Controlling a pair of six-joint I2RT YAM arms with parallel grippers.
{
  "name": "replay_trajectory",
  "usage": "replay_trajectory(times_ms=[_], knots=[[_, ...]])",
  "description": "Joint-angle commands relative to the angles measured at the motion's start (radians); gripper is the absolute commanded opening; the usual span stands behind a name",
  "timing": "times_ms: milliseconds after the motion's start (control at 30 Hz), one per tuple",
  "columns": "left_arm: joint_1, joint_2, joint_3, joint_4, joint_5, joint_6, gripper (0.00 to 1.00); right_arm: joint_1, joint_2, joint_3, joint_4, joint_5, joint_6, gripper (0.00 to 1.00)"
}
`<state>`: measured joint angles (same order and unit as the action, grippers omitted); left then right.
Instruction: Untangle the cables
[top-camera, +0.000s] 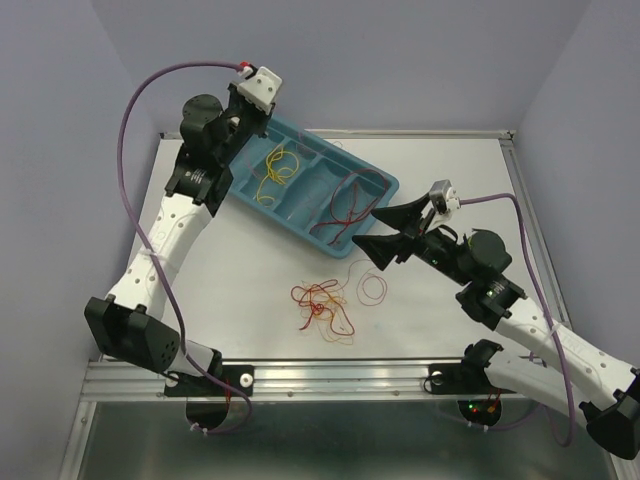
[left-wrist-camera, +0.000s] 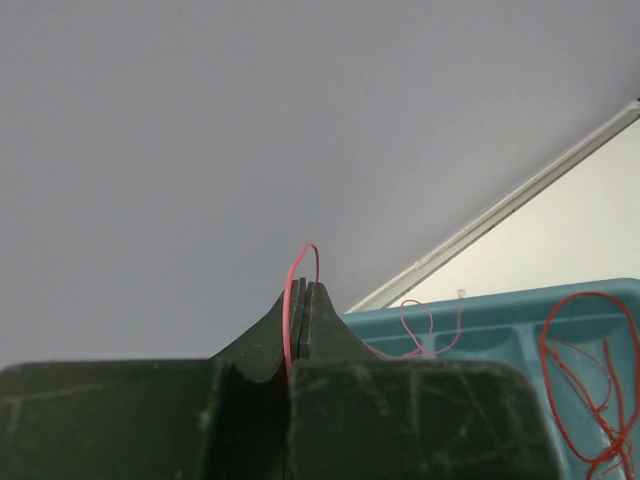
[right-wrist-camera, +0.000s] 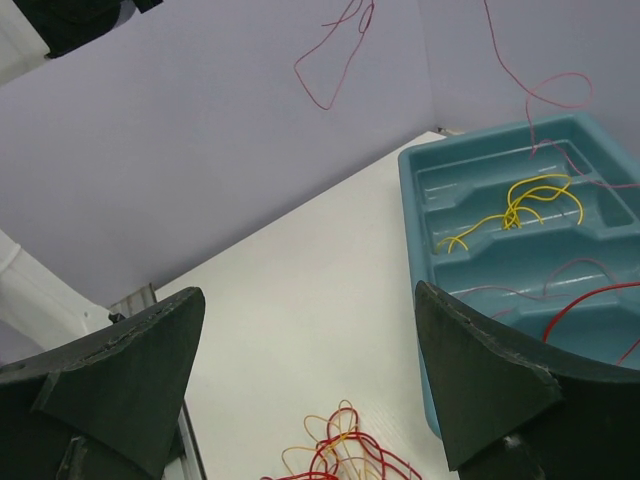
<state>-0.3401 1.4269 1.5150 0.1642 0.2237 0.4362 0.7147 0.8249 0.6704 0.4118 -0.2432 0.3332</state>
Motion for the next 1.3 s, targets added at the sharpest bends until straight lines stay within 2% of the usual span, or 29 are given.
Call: replay_trajectory(times_ms=[0,300,633,833,1067,1267], knots=[[-0.008,-0.023,-0.009,-0.022,0.124,-0.017,0.00,0.003,-0.009,-0.022,0.044,0.002,0.001,0.91],[-0.008,0.121,-0.061,-0.028,0.174,-0.106,0.00,0.005,-0.009,-0.020,0.044,-0.001,0.003,0.91],[-0.008,0.412,0.031,-0.012,0.244,-0.175,0.00,0.003,-0.015,-0.023,0.044,0.002,0.001,0.91],[-0.008,0.510,-0.010,0.066,0.215,-0.278,0.00,0.003,0.005,-0.019,0.015,0.113,0.007,0.91],[-0.022,0.523,-0.104,0.165,0.161,-0.303,0.00,0.005,0.036,-0.005,0.002,0.134,0.012,0.90],[-0.068,0.500,-0.176,0.161,0.129,-0.231,0.13,0.003,0.025,-0.009,0.002,0.147,0.012,0.90]])
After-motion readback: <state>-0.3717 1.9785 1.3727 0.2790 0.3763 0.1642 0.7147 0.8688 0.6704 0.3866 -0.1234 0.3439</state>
